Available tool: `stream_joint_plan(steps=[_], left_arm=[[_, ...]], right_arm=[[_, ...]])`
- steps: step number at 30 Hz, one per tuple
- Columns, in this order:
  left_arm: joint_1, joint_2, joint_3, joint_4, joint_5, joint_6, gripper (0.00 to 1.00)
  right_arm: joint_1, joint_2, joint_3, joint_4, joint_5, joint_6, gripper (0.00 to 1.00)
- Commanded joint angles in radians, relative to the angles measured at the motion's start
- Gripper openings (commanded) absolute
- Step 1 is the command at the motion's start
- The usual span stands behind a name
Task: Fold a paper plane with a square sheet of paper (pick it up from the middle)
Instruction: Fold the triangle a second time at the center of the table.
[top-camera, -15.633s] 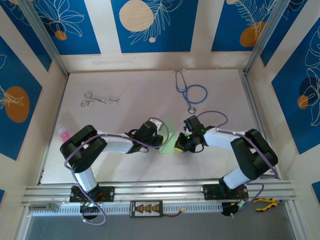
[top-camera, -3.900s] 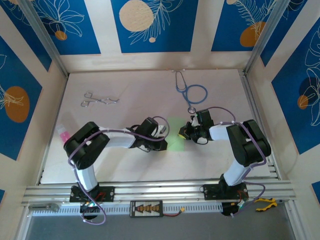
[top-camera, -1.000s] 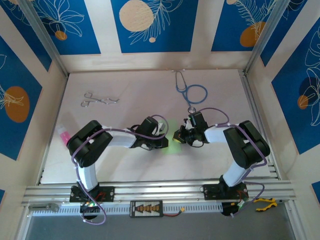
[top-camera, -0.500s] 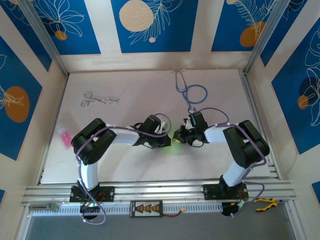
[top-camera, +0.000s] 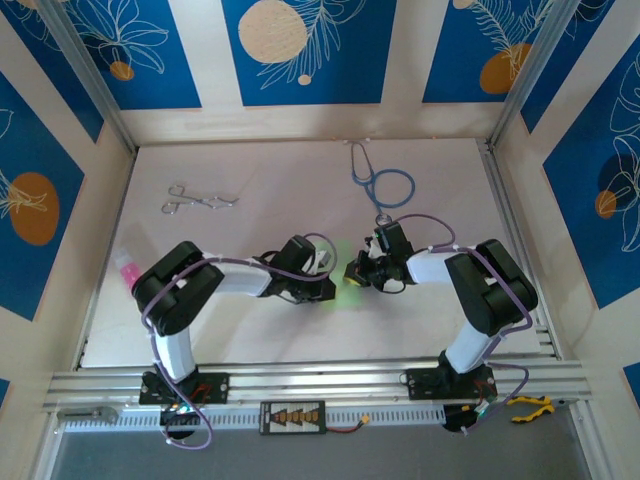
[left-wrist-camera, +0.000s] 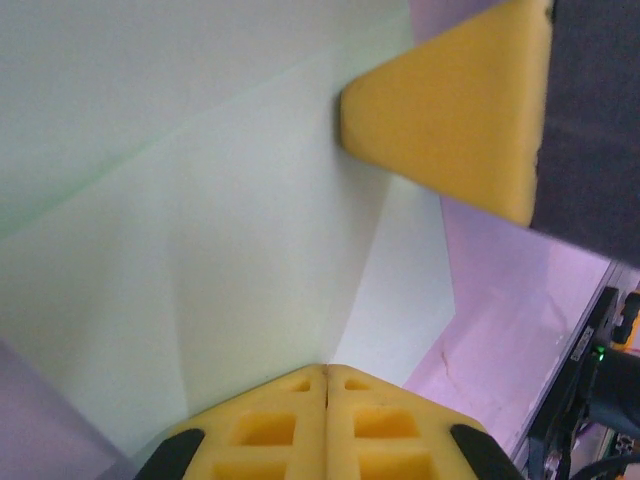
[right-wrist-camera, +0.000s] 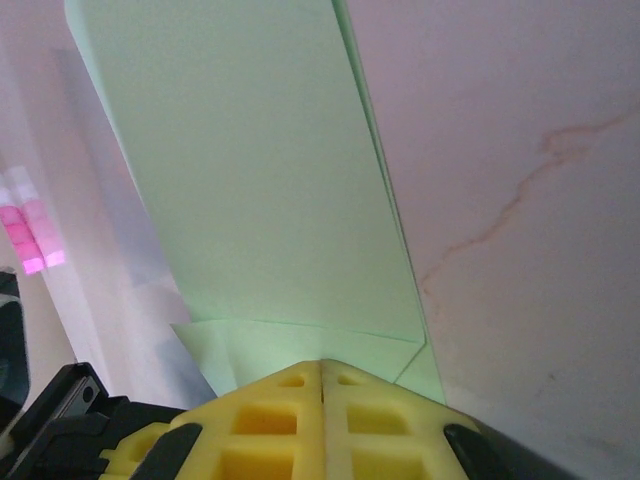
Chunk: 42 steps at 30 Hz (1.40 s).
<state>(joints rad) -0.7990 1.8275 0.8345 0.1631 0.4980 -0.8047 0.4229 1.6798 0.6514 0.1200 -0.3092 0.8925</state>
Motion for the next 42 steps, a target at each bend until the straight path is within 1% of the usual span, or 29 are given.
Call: stream_joint_plan(steps=[1,6,11,14,19,25,28,31,36,39,42], left_arm=[[-0.011,-0.018,-0.037,-0.153,0.032,0.046,0.06],[-0.016,-0.046,-0.037,-0.221,0.016,0.097,0.06],[-0.017,-0.071,-0.056,-0.247,0.003,0.119,0.06],[-0.017,-0.088,-0.067,-0.232,-0.007,0.113,0.06],[-0.021,-0.115,-0.061,-0.211,-0.006,0.105,0.03],[-0.020,-0.183,-0.031,-0.185,-0.039,0.115,0.03],[-0.013,-0.218,-0.007,-0.188,-0.090,0.131,0.03],[0.008,-0.209,0.025,-0.198,-0.128,0.133,0.02],[0.036,-0.129,0.094,-0.216,-0.107,0.147,0.02],[0.042,-0.105,0.116,-0.243,-0.121,0.163,0.02],[0.055,-0.088,0.117,-0.254,-0.134,0.171,0.02]], right_arm=[[0.001,0.040,-0.003,-0.111,0.092,-0.017,0.00],[0.007,0.042,-0.001,-0.115,0.096,-0.019,0.00],[0.007,0.042,0.003,-0.118,0.096,-0.020,0.00],[0.010,0.041,0.007,-0.120,0.097,-0.023,0.00],[0.048,0.037,0.061,-0.200,0.154,-0.066,0.00],[0.057,0.008,0.085,-0.199,0.141,-0.092,0.01],[0.056,-0.056,0.085,-0.190,0.128,-0.105,0.05],[0.074,-0.145,0.089,-0.236,0.190,-0.125,0.14],[0.079,-0.269,0.072,-0.342,0.264,-0.109,0.25],[0.076,-0.333,0.024,-0.365,0.257,-0.058,0.30],[0.075,-0.372,-0.025,-0.366,0.211,0.000,0.32]])
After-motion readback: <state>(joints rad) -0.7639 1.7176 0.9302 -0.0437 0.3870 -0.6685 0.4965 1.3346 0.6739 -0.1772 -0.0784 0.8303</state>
